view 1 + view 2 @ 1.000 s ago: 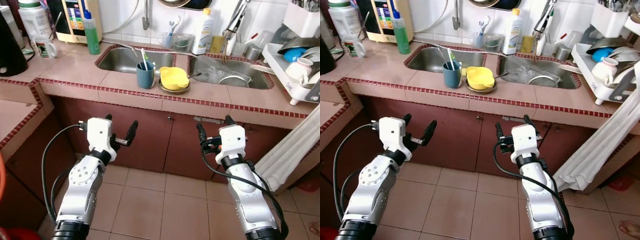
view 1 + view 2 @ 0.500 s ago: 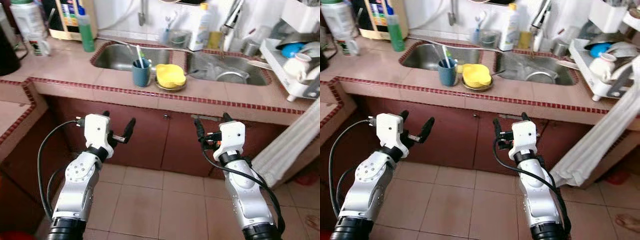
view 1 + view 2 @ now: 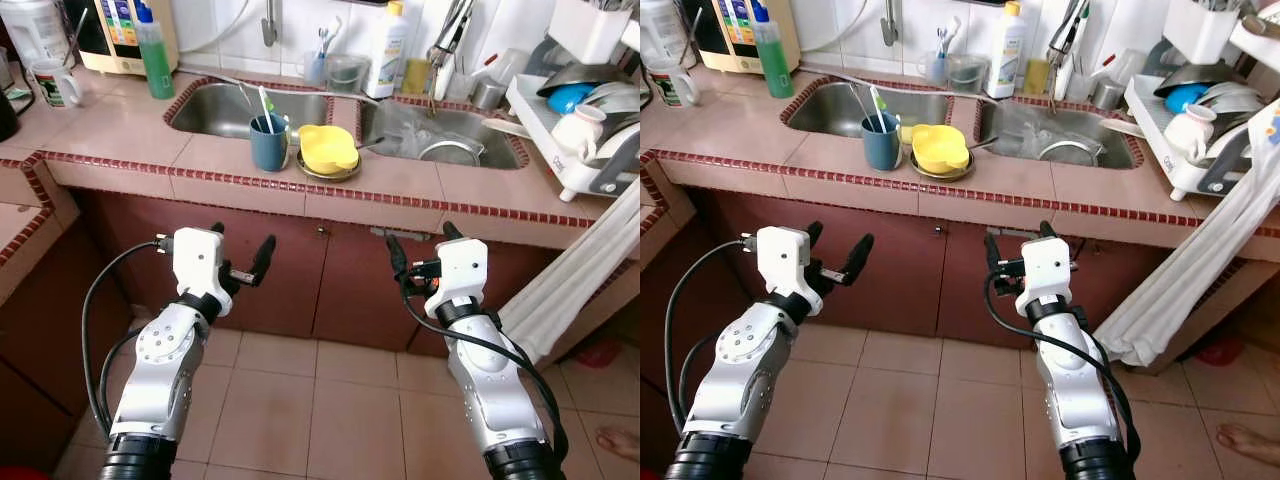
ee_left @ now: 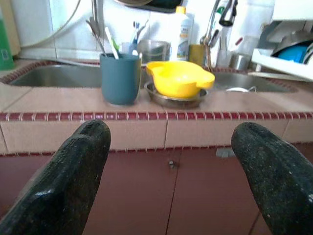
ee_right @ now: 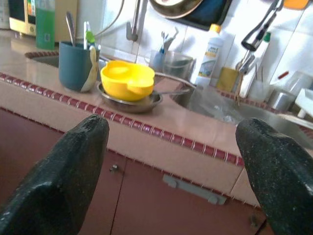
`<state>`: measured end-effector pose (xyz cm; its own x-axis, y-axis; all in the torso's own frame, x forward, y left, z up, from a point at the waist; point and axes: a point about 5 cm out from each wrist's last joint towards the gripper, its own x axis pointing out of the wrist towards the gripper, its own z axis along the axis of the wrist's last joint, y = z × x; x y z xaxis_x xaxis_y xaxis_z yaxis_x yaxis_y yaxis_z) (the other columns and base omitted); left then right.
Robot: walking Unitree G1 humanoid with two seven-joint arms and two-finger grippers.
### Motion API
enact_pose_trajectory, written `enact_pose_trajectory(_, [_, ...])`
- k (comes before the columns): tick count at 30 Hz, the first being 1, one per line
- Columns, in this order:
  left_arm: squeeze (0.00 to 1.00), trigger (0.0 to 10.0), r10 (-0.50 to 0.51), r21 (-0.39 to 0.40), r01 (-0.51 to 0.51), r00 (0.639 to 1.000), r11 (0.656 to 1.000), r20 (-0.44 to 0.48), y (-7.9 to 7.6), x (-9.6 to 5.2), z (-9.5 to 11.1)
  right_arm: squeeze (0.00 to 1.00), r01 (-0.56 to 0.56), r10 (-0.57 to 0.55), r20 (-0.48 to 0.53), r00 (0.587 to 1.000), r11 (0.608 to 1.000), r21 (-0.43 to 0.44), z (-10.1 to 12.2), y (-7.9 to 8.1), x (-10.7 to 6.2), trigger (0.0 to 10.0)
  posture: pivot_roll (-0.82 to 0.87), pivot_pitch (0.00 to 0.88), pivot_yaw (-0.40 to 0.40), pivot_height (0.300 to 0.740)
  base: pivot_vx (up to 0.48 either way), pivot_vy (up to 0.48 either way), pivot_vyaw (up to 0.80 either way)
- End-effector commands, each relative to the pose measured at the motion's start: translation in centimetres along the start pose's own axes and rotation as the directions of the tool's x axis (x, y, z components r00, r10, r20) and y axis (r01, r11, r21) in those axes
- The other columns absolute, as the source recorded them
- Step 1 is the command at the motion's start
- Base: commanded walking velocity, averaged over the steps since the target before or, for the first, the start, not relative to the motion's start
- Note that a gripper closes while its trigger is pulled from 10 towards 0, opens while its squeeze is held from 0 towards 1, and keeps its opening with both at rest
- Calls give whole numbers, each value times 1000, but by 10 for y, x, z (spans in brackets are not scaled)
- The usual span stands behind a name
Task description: Kitchen organization
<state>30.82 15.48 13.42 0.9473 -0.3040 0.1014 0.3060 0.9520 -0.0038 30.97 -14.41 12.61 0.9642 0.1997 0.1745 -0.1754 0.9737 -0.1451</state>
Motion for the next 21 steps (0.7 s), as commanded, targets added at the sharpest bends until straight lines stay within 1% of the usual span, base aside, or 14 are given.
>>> enact_pose_trajectory(1, [0,10000,-11,3,11,1000,1000,17,-2,4,5,0,8,-9,11,1000,1000,5,1,-3,0,10000,-79,0,-56,740,311,0,0])
enact_pose_trajectory(12, [0,10000,-18,-7,18,999,1000,28,-5,6,7,0,1,-1,8,1000,1000,8,-1,0,-3,10000,-82,0,-49,740,390,0,0])
enact_pose_trajectory(21, [0,10000,-20,-11,20,999,1000,31,-5,7,7,0,1,-1,0,1000,1000,5,-3,-1,-6,10000,-82,0,-48,740,418,0,0])
